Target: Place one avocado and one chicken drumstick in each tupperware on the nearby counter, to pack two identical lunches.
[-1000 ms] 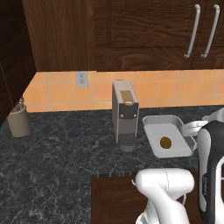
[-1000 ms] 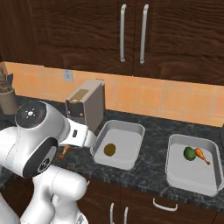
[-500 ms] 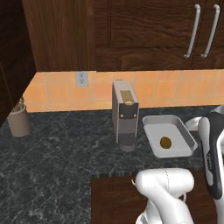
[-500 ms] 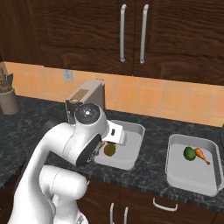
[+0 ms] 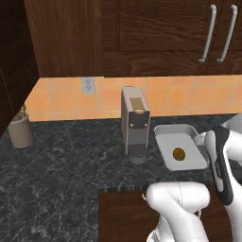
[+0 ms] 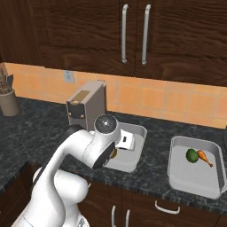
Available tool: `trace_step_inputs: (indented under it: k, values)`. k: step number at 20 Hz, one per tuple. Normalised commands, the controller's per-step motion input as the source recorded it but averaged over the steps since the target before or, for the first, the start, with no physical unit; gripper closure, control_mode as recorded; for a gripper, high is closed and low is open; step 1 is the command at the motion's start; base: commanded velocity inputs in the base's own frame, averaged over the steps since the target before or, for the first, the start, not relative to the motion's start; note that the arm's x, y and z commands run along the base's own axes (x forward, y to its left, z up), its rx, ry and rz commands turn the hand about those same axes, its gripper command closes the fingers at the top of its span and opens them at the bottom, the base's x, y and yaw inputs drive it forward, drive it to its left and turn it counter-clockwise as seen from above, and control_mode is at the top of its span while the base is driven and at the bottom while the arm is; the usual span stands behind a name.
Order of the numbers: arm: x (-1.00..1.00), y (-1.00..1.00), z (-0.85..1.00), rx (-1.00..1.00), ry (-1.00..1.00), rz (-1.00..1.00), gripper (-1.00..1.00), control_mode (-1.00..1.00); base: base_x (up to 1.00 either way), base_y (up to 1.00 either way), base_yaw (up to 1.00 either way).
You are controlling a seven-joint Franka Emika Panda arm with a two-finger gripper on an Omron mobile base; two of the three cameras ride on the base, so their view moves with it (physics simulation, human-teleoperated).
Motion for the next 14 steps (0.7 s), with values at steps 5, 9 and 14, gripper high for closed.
trace_step_inputs:
  k: [5, 9, 14]
  values:
    - [0.28, 0.03, -0.25, 0.0, 0.05, 0.0, 1.0, -1.0, 0.0, 0.0, 0.0]
    - [0.41, 0.0, -0.03, 0.0, 0.09, 0.01, 1.0, -1.0, 0.0, 0.0, 0.0]
    - [0.46, 0.0, -0.13, 0.0, 0.0, 0.0, 1.0, -1.0, 0.0, 0.0, 0.0]
